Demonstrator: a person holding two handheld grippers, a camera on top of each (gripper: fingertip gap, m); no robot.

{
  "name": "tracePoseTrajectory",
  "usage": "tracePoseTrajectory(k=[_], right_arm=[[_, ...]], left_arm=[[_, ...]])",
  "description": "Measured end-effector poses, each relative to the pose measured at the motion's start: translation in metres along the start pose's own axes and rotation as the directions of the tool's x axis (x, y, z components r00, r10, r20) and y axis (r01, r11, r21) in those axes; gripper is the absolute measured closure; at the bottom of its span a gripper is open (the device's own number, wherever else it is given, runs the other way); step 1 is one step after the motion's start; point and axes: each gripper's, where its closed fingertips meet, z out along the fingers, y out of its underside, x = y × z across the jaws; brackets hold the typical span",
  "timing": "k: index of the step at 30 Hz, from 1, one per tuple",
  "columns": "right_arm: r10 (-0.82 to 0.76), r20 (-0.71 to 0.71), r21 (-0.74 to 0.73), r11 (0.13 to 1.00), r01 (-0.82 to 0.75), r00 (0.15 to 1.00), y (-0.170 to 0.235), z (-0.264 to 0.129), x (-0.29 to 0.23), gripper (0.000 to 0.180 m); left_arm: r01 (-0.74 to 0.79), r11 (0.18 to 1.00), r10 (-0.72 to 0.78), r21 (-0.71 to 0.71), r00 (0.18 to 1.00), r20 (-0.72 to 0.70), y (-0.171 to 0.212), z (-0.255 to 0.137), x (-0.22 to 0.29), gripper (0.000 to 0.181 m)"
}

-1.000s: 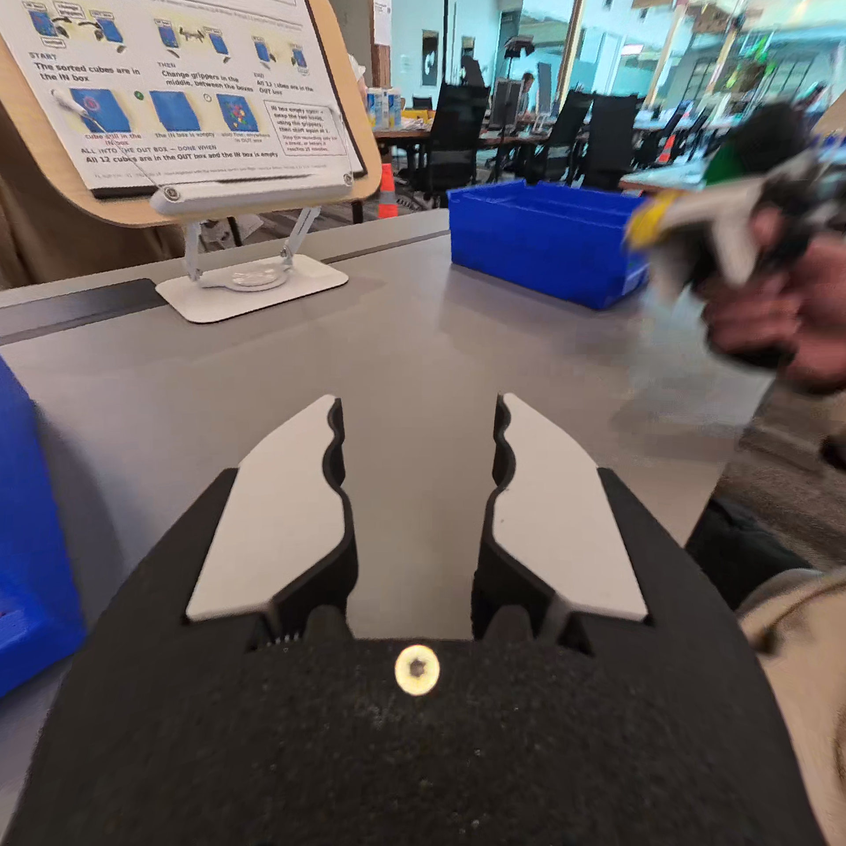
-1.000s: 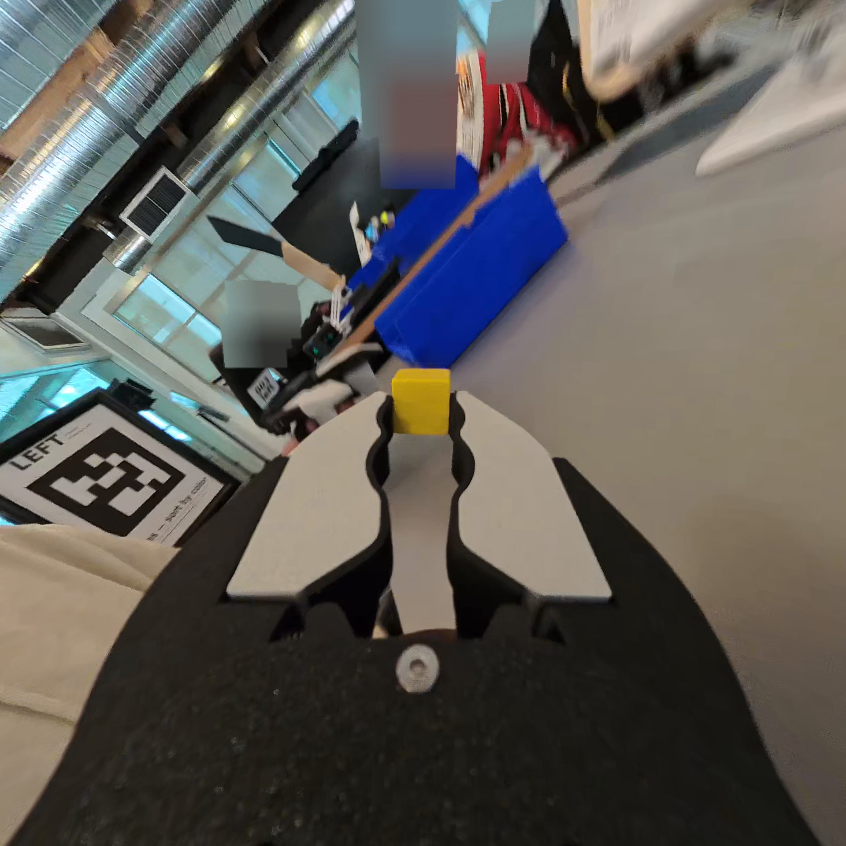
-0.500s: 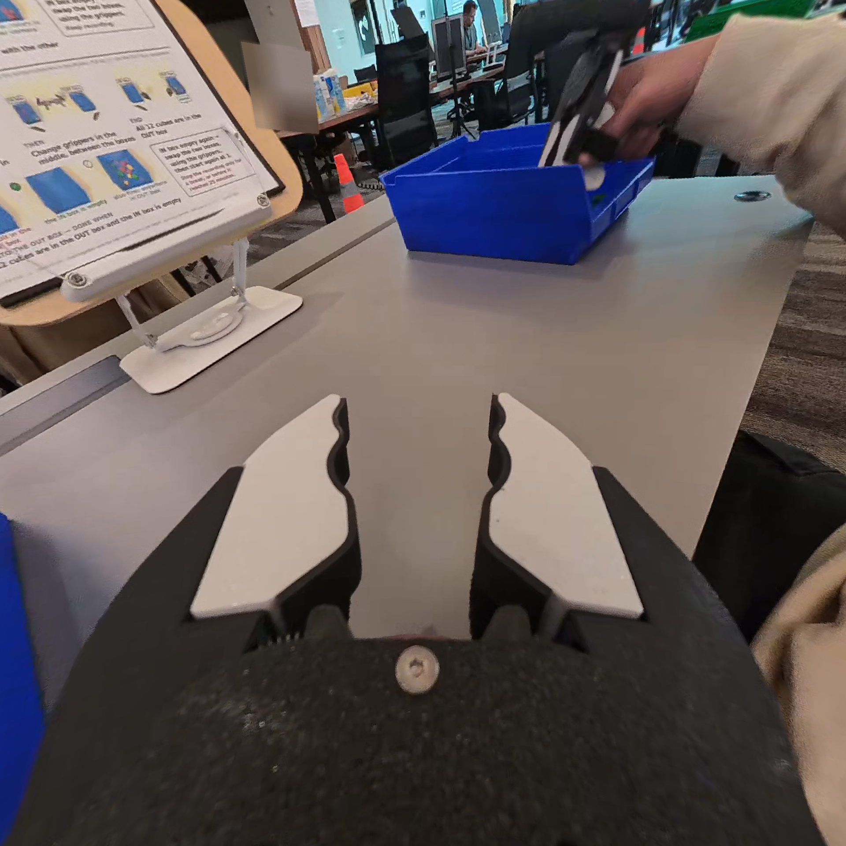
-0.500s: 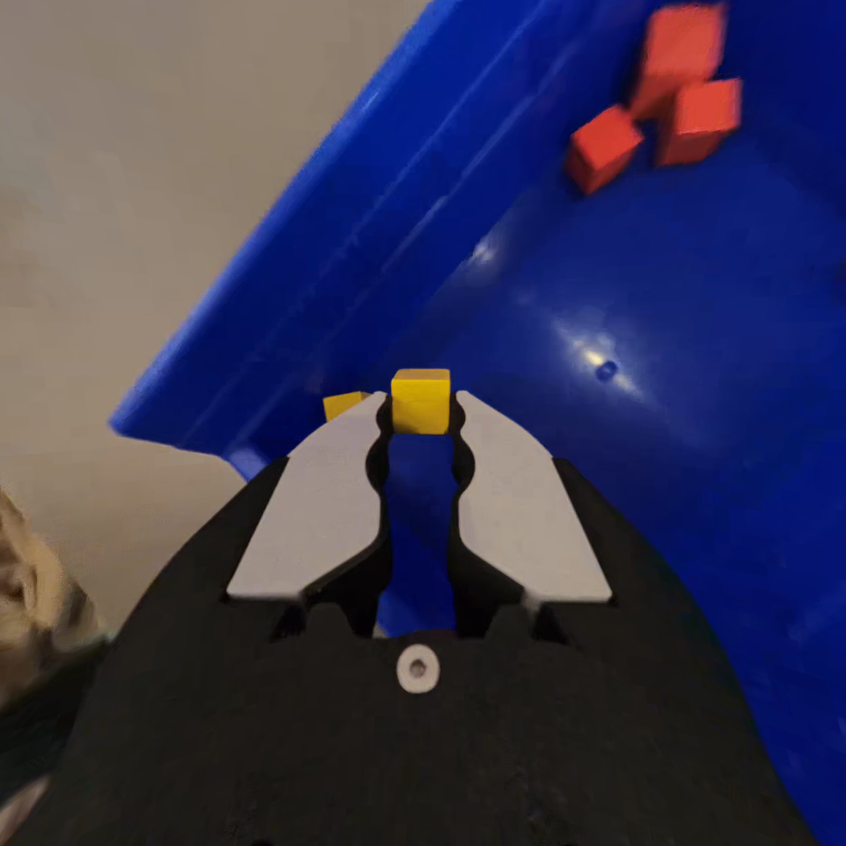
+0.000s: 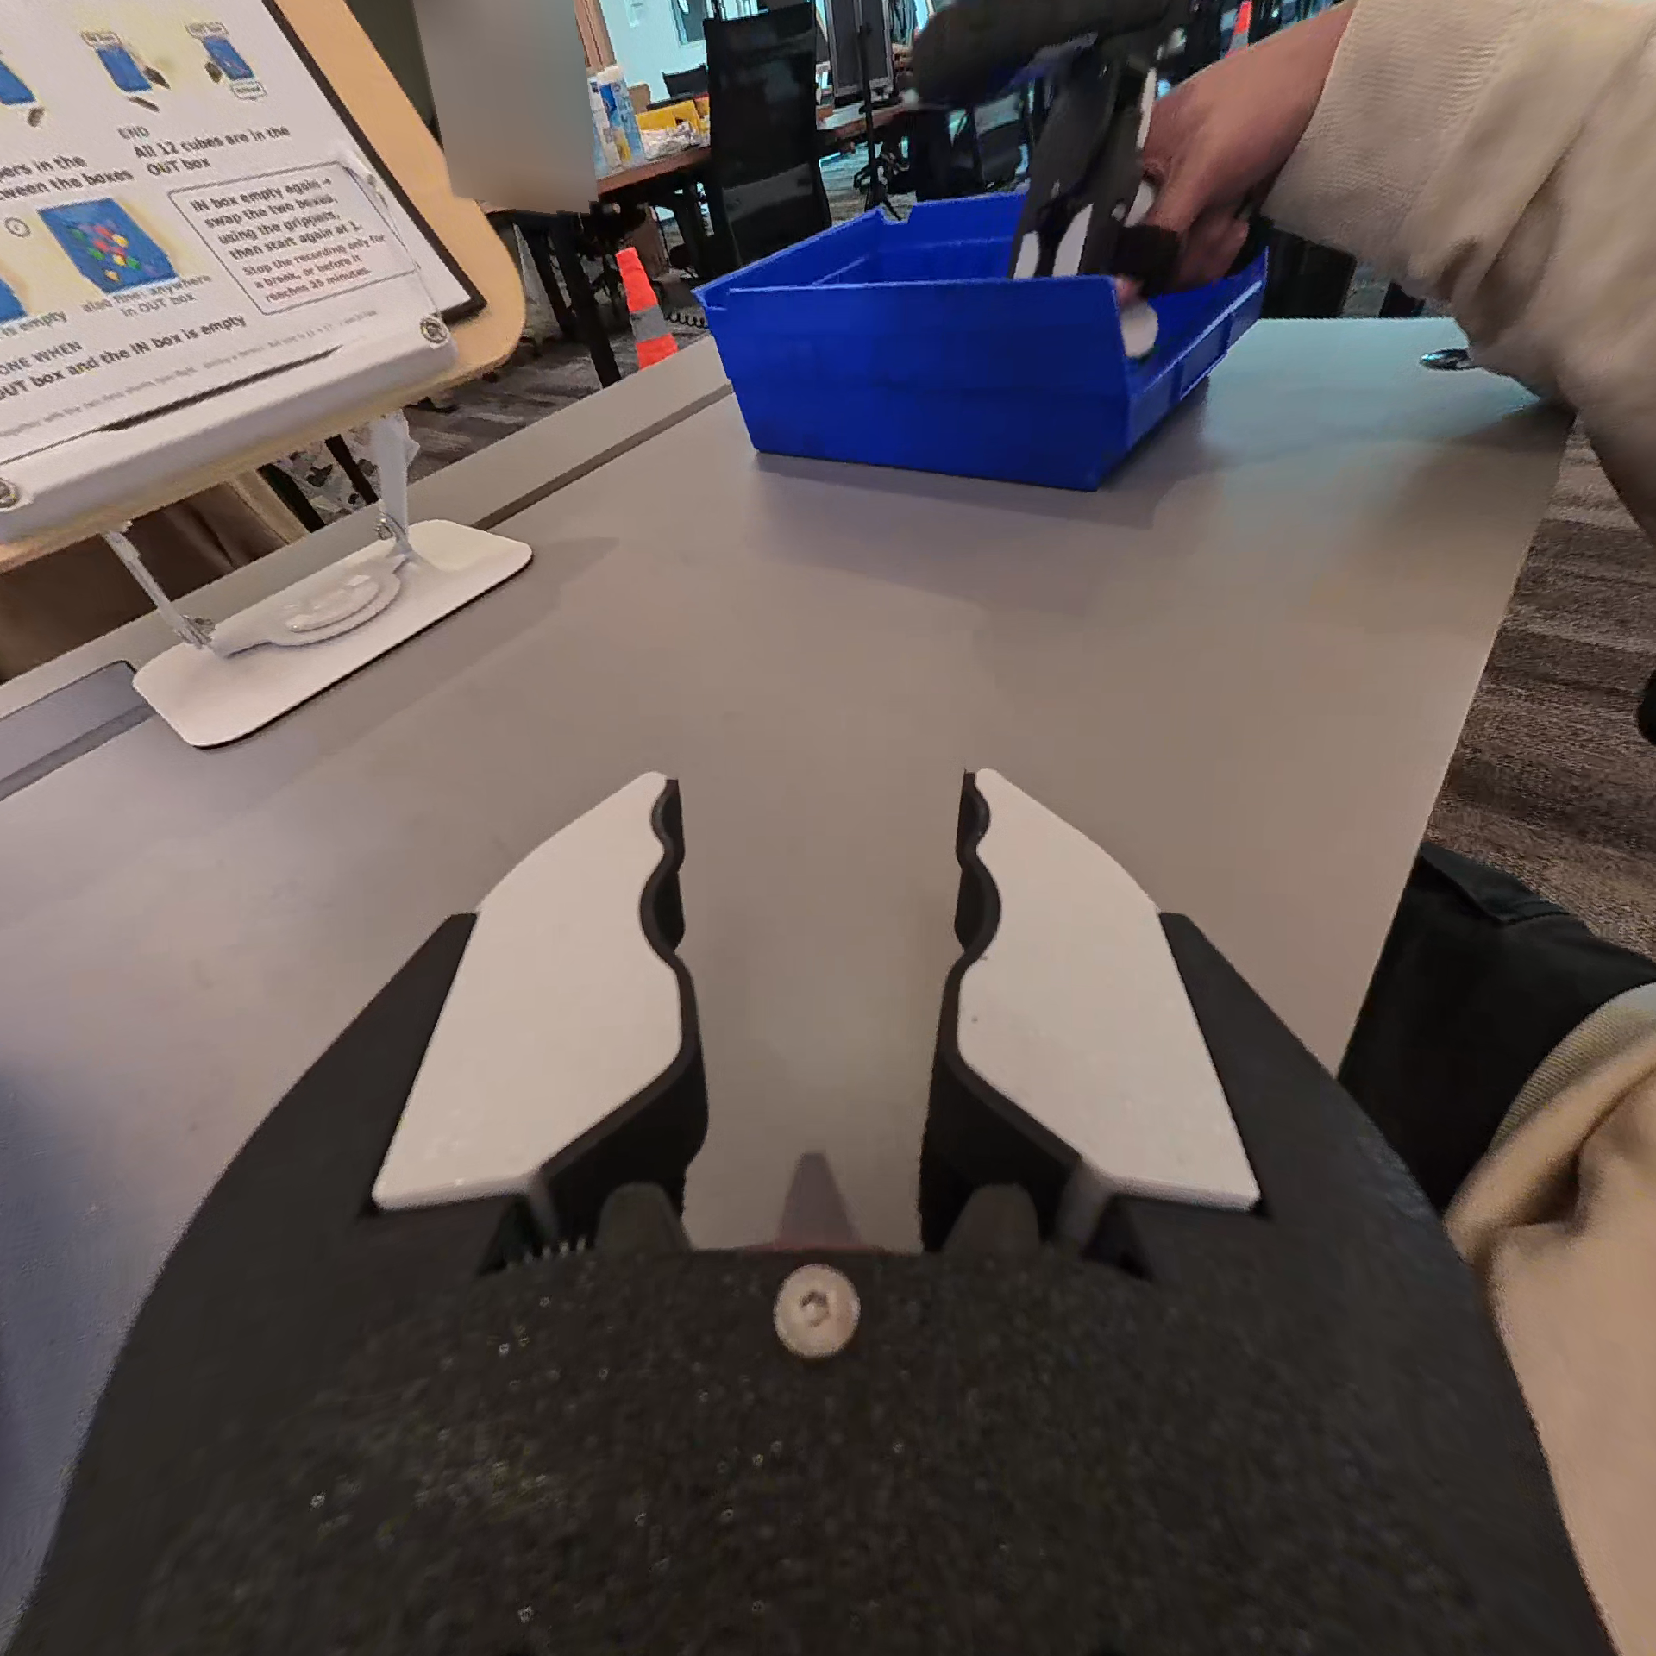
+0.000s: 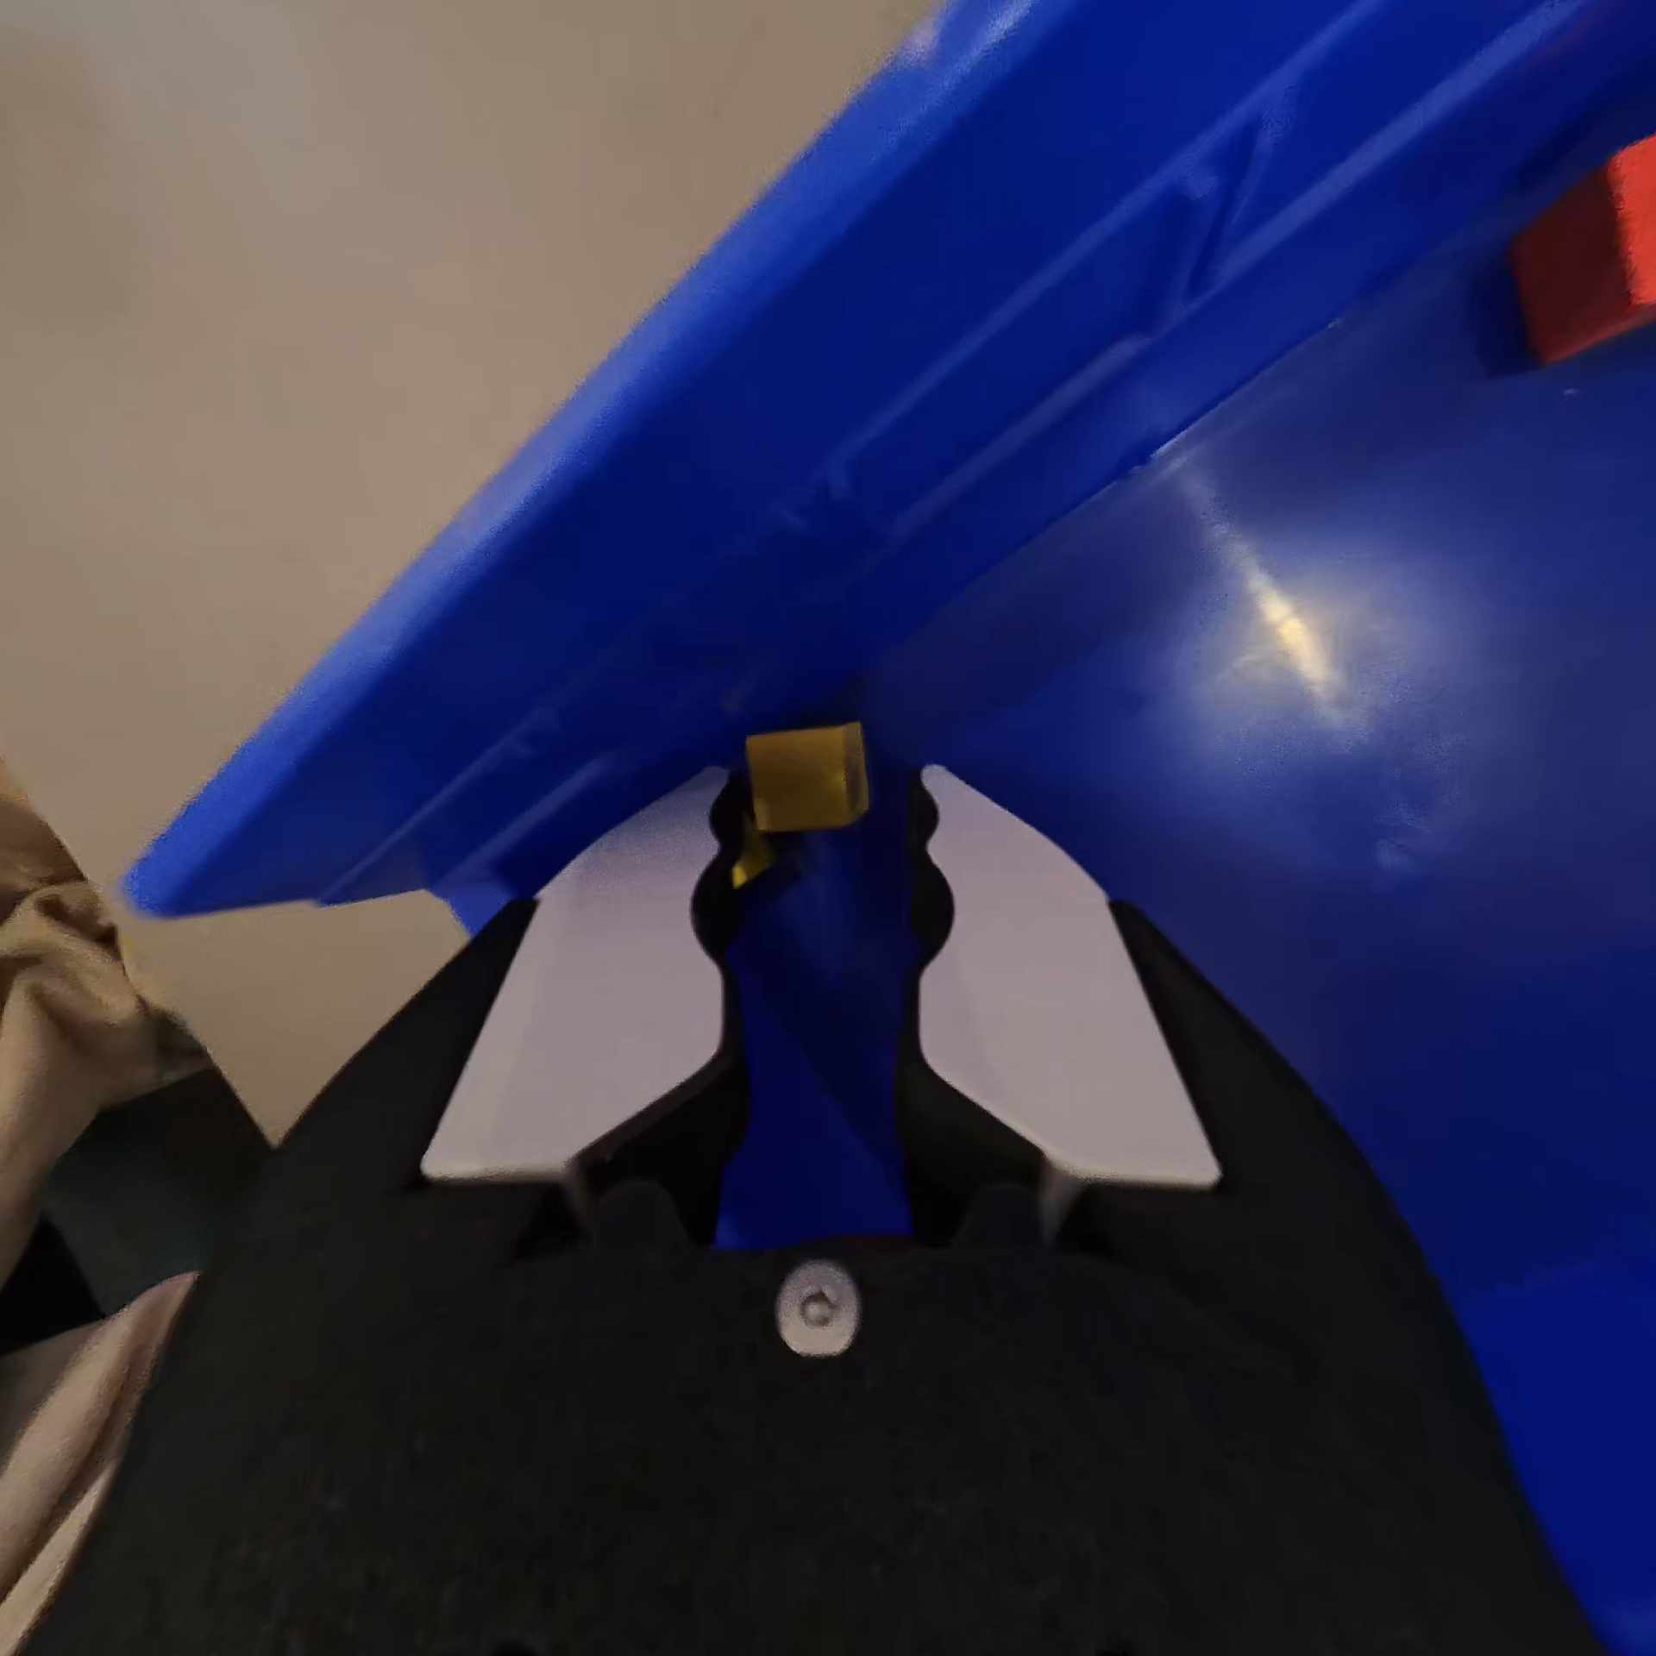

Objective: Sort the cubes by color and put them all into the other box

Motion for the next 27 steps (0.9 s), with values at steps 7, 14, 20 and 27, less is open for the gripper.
tracePoseTrajectory(k=[7, 14, 20, 27], right_arm=[[0.166, -0.167, 0.706, 0.709, 0.000, 0.972, -0.067, -0.130, -0.041, 0.142], [0.078, -0.095, 0.864, 0.502, 0.043, 0.992, -0.092, -0.055, -0.192, 0.143], [0.071, -0.118, 0.810, 0.584, 0.055, 0.990, -0.107, 0.001, -0.233, 0.145], [0.051, -0.212, 0.718, 0.685, 0.120, 0.976, -0.101, 0.038, -0.239, 0.145]], left_arm=[[-0.021, 1.000, 0.021, 0.004, 0.999, 0.033, -0.008, -0.021, -0.017, 0.123], [0.145, 0.989, -0.139, -0.021, 0.975, 0.175, 0.004, -0.028, -0.039, 0.136], [0.208, 0.973, -0.193, -0.103, 0.972, 0.137, 0.036, -0.024, -0.033, 0.130], [0.261, 0.955, -0.255, -0.140, 0.965, 0.056, 0.041, -0.025, -0.029, 0.128]])
